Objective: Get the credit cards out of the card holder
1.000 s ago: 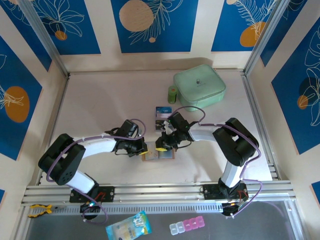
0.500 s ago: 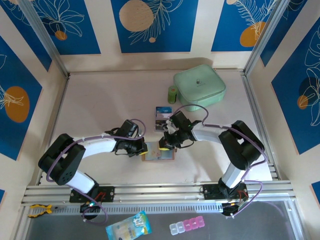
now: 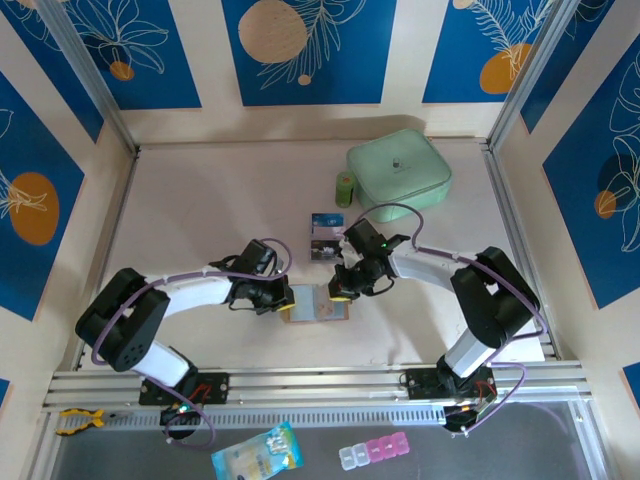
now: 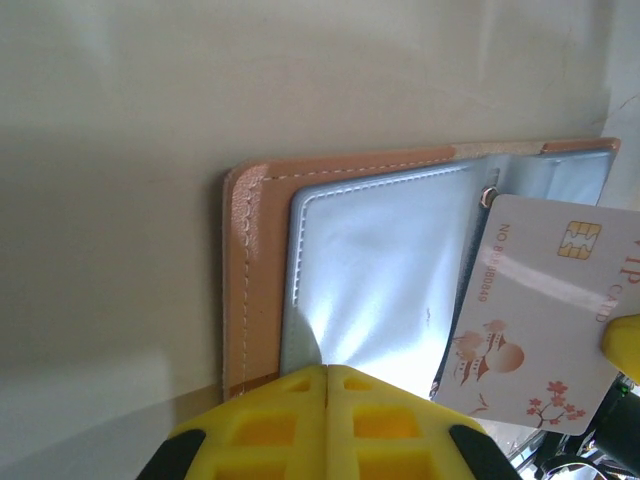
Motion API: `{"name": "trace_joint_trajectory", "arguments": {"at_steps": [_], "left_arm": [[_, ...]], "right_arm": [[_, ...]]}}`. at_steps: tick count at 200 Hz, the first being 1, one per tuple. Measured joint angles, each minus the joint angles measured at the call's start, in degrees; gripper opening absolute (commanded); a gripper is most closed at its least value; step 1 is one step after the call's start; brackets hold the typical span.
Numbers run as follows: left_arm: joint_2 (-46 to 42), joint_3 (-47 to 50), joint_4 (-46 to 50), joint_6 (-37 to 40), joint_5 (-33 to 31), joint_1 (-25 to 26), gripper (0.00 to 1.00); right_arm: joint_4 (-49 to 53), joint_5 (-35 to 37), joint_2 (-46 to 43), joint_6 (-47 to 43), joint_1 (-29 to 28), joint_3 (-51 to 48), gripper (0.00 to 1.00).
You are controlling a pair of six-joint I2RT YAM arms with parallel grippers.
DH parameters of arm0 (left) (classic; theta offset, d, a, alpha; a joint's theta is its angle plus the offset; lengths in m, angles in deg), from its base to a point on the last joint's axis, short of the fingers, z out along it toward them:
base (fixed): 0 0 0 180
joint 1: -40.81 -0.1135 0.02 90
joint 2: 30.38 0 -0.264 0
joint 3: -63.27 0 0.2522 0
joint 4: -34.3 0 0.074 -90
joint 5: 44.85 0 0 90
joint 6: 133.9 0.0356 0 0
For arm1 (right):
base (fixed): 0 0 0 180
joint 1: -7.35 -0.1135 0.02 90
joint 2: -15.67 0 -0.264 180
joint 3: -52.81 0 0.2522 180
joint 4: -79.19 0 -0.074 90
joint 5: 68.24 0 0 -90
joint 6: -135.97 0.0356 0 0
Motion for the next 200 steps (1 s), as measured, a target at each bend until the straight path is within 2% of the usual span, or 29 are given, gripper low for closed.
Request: {"name": "trace_joint_trajectory", "arguments": {"at_steps": [71,200], "left_arm": [[0.26,-0.55,0.83,0.09,0.02,0.0,0.02],[2.67,-1.62,-1.55,-0.11,0.68,1.46,0.02]], "right_arm": [[1.66,2.1,1.6,-0.11,-2.45,2.21,0.05],[3.04,2.84,2.32,0.02,-3.26,4.02,0.06]]}}
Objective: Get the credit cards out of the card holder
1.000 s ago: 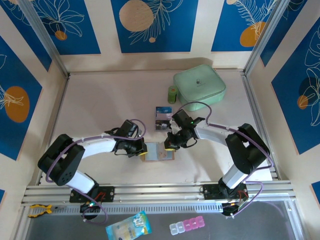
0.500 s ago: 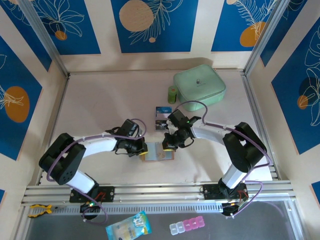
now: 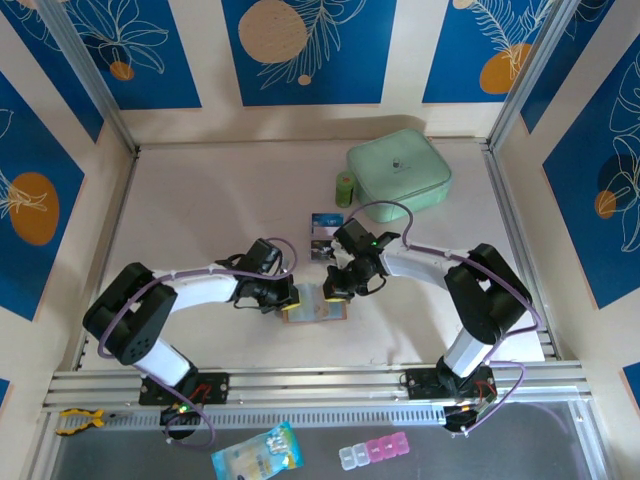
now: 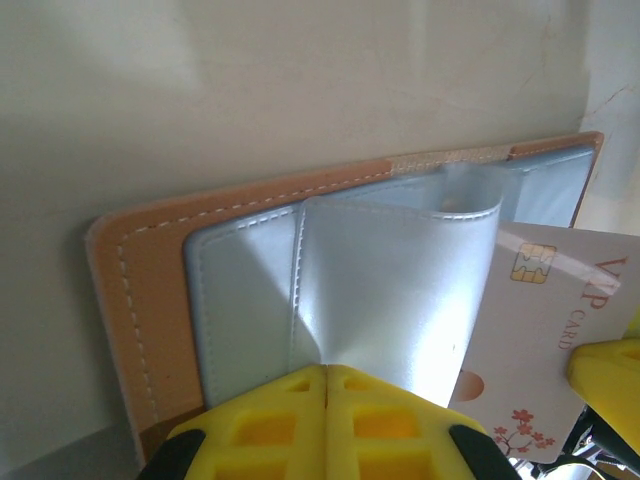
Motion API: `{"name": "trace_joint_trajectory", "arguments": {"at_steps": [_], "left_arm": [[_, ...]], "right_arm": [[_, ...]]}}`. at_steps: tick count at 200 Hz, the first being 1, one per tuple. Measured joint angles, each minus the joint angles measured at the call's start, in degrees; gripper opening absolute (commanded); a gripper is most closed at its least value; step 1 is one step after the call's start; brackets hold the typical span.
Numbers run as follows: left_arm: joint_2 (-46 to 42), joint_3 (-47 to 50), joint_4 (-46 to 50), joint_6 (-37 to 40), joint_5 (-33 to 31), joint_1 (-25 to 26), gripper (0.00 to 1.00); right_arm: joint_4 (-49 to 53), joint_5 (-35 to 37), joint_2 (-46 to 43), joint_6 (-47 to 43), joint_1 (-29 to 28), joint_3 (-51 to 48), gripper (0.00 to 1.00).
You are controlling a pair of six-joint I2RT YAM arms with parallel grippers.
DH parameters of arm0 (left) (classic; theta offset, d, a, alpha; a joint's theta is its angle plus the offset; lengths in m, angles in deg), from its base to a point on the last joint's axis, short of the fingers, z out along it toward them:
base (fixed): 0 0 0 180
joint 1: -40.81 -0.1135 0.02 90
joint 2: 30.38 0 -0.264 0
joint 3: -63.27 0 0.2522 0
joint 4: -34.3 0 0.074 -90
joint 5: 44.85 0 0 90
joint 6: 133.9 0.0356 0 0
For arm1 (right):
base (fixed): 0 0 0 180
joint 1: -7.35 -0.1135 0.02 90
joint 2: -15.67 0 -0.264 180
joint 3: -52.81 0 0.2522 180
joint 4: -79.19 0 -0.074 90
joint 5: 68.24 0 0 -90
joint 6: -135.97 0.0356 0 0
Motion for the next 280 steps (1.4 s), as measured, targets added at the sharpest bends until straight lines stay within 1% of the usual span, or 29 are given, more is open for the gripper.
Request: {"name": "trace_joint_trajectory", "arguments": {"at_steps": [27,68,94,121,149,220,240,280], "left_arm": [[-1.29,0.0,1.75,0.33,-1.33,-0.02,0.02],[-3.15,0.0,5.38,1.11,-3.76,-0.02,0.02],[-3.45,0.02,5.95,1.57,-4.15,-0.13,0.02],[-4.07,0.02,6.75,2.01,-5.11,-0.24,0.02],[-4.85,0.04,8.0,2.38,-5.92,-0.7,0.02],[-5.01,0.04,8.85,3.69,-6.95,-1.81,0.03],[-5.01,0.04,8.9,4.15,-7.02,-2.25,0.03],[-6.62,0.04,9.31,5.14,-7.13,-2.91,0.07]], "right_arm": [[1.53,0.7,-0.48,-0.15,0.07,0.94,0.05],[6.36,2.1,-3.48,-1.97,1.33,2.84,0.05],[9.7,3.34,-4.28,-4.74,3.21,5.64,0.04],[12.9,3.78,-4.59,-9.94,5.9,8.0,0.03],[16.61,5.55,-4.63,-19.32,7.45,11.02,0.03],[23.37,12.37,-4.66,-50.23,7.5,17.81,0.0],[24.92,14.14,-4.24,-56.52,7.63,20.7,0.0],[27.23,15.56,0.04,-67.43,8.13,28.85,0.0]]}}
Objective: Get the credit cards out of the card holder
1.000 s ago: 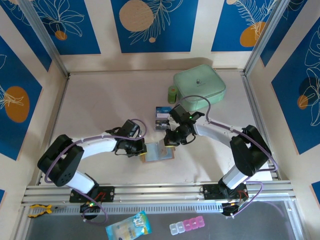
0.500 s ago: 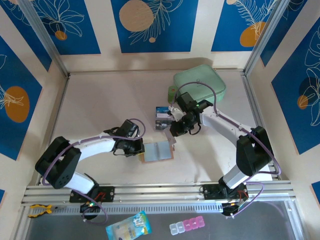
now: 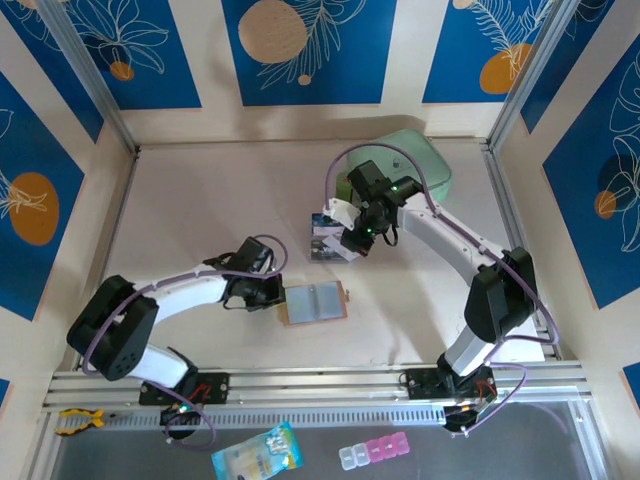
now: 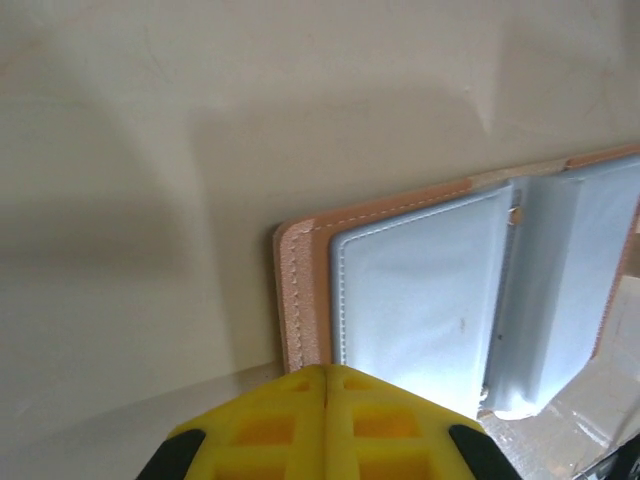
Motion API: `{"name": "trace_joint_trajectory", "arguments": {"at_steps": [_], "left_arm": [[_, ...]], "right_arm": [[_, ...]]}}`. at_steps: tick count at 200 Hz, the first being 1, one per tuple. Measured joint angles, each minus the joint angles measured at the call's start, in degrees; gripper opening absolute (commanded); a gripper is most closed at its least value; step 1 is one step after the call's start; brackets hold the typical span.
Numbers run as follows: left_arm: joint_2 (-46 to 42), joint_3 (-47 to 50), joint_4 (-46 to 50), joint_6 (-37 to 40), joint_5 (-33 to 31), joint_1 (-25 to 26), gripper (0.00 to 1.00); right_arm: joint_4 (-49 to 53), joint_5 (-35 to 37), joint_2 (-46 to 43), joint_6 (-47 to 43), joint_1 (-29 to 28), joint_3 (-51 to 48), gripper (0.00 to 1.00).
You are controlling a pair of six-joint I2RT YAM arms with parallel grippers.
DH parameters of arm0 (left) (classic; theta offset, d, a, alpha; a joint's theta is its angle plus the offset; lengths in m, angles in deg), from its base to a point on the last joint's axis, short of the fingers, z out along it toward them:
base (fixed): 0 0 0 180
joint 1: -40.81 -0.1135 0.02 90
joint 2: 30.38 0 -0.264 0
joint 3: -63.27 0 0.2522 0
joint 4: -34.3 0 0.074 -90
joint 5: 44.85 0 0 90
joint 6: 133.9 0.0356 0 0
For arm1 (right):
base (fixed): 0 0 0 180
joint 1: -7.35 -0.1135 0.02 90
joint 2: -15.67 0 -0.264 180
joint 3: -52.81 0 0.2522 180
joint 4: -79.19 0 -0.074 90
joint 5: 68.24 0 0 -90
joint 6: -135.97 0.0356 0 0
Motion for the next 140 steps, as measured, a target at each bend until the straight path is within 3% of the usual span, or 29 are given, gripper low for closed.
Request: {"name": "trace_joint_trajectory", "arguments": {"at_steps": [87,140], "left_arm": [[-5.75,0.72,1.66,0.02,0.0,-1.27,0.1],[-7.54,1.95,1.95,0.02,0.0,-2.19,0.1]], "right_arm": [[5.97,0.42,15.78,-12.15,2.38,18.69,0.0],[7.02,0.42,21.24,-15.54,3.41,23.52,0.02]]}}
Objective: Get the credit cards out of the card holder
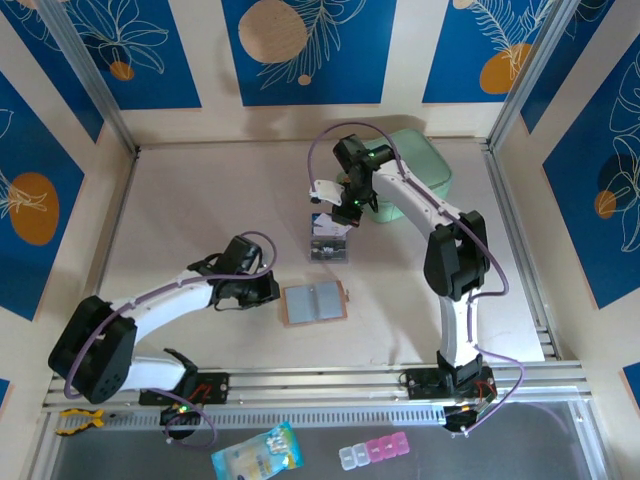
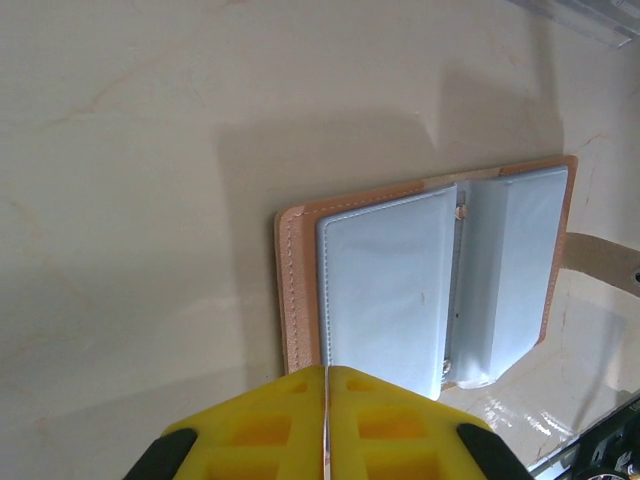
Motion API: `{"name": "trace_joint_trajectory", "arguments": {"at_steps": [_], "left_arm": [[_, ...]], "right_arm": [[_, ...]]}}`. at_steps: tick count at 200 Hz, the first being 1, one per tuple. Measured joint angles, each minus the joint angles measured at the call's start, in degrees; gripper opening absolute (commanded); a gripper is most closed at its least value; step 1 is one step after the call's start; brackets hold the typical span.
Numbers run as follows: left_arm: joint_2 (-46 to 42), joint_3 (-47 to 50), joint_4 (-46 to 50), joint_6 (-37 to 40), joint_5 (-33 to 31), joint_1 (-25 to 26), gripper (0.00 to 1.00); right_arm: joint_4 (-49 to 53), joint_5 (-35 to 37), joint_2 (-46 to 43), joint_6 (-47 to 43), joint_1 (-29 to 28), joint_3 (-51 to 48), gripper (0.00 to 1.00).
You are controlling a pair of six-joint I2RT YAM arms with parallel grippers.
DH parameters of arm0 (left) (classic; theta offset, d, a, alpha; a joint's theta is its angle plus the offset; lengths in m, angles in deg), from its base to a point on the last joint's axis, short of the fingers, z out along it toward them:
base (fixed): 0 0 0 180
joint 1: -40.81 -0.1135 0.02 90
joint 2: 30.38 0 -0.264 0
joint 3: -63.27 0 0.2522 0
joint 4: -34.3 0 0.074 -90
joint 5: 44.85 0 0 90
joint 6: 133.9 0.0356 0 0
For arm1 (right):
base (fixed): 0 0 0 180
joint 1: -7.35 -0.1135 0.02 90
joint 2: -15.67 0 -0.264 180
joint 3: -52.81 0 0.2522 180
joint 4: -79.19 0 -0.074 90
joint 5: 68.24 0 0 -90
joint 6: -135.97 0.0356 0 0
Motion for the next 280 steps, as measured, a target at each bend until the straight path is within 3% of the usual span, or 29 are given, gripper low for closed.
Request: {"name": "trace_joint_trajectory", "arguments": {"at_steps": [44,79,143,163,179,187,199,206,212,227,232,280], "left_arm": [[-0.33,0.35,0.55,0.0,0.0,-0.61,0.1],[-0.81,0.59,0.61,0.0,0.0,-0.92,0.1],[-1.36,0.59,1.27,0.22,-0.04,-1.57,0.13],[-2.23,0.59,2.12,1.27,-0.85,-2.29,0.21],[-2.75,0.46,3.21,2.6,-1.86,-2.97,0.37],[-2.8,0.09,4.2,3.65,-2.73,-3.28,0.48],[-2.8,-0.68,5.35,4.72,-4.33,-3.65,0.65],[-2.8,-1.27,6.1,5.62,-5.46,-3.8,0.88],[-2.8,-1.81,6.71,6.01,-6.56,-3.87,0.99],[-2.8,-3.21,8.26,7.82,-9.75,-4.2,1.0],[-2.8,-3.65,8.72,8.41,-10.88,-4.31,1.0],[-2.73,-6.84,12.7,15.08,-25.2,-5.88,1.0]], "right_arm": [[0.0,-0.13,2.82,-2.12,0.76,0.17,0.03],[-0.04,-0.92,3.61,-2.6,0.96,0.17,0.15],[-2.23,-1.01,3.26,-1.77,2.03,-1.03,0.19],[-4.17,-1.49,1.42,-0.2,2.84,-4.17,0.28],[-6.14,-2.05,-1.33,1.95,3.61,-7.54,0.38],[-7.5,-2.4,-3.15,3.21,4.04,-9.68,0.45],[-9.57,-2.8,-6.23,4.92,4.72,-13.03,0.64],[-11.04,-2.91,-8.22,6.08,5.09,-15.17,0.74],[-12.26,-3.1,-10.03,6.95,5.42,-17.09,0.78],[-15.61,-3.45,-14.12,9.53,6.25,-21.86,0.87],[-16.83,-3.54,-15.39,10.12,6.47,-23.54,1.0],[-28.09,-2.64,-24.96,20.55,10.73,-39.1,0.99]]}}
